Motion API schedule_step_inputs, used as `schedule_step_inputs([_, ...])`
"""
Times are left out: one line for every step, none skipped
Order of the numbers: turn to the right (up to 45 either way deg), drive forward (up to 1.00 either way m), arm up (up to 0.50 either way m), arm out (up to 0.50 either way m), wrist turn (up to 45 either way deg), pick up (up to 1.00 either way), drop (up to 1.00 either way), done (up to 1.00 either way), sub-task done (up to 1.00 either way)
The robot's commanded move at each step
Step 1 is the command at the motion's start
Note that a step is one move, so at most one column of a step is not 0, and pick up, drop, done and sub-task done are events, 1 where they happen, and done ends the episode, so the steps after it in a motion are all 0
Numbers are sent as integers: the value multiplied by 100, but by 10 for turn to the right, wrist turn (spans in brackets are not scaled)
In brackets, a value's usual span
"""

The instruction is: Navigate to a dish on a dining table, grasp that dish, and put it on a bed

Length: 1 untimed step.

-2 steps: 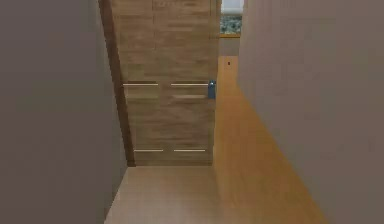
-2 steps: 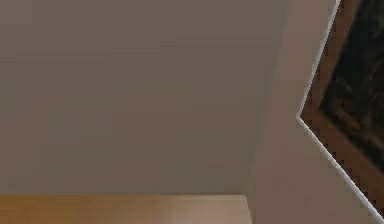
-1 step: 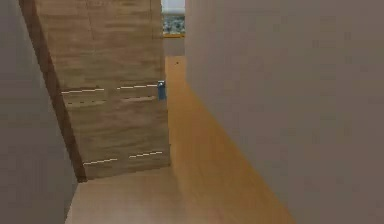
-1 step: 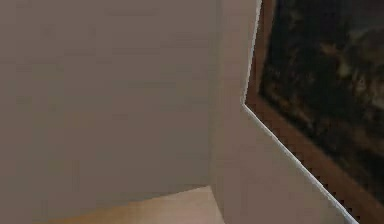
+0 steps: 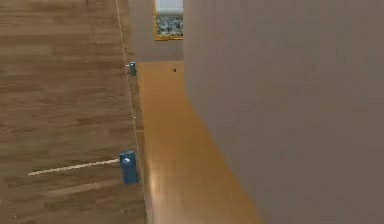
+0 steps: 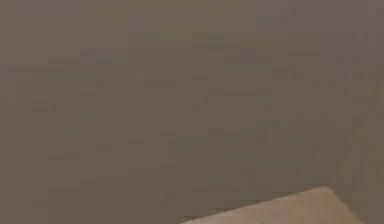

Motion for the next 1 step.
schedule_step_inputs([60, 0, 0, 0, 0, 0, 0, 0, 0])
